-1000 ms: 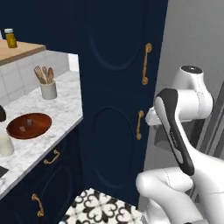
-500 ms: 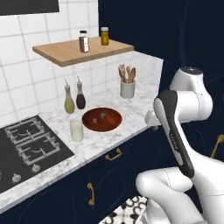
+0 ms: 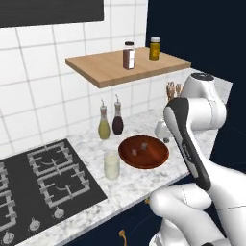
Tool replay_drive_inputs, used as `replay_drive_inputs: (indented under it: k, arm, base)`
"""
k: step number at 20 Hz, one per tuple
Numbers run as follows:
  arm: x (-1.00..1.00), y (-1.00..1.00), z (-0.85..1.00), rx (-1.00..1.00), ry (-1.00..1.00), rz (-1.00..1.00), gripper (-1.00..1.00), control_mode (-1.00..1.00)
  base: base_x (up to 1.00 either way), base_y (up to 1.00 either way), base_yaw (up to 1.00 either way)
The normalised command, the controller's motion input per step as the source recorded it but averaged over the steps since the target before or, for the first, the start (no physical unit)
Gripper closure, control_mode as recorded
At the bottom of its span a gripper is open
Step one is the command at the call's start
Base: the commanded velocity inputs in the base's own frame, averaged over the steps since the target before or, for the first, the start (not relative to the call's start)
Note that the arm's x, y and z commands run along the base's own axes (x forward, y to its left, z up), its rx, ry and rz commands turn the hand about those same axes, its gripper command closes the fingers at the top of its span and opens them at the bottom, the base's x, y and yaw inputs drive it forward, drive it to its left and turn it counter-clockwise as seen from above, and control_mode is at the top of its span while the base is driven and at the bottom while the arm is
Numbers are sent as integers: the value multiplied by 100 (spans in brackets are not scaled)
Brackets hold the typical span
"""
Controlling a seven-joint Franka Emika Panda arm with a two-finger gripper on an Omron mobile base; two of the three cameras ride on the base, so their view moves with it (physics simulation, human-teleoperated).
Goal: Grab a lemon wedge from the fridge and one ice cube from the ice bowl, and put them in the glass of lemonade.
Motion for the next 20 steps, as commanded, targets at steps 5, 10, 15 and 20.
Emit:
replay_drive_inputs:
  k: [5, 10, 15, 20]
  arm:
    - [98, 0, -82, 0, 32, 16, -100, -100]
    - [100, 15, -38, -2, 10, 8, -100, -100]
    - [98, 11, -51, 0, 25, 7, -100, -100]
    - [43, 4, -82, 0, 13, 5, -100, -100]
  base:
    - [0, 0, 0]
    - [0, 0, 0]
    - [0, 0, 0]
    - [0, 0, 0]
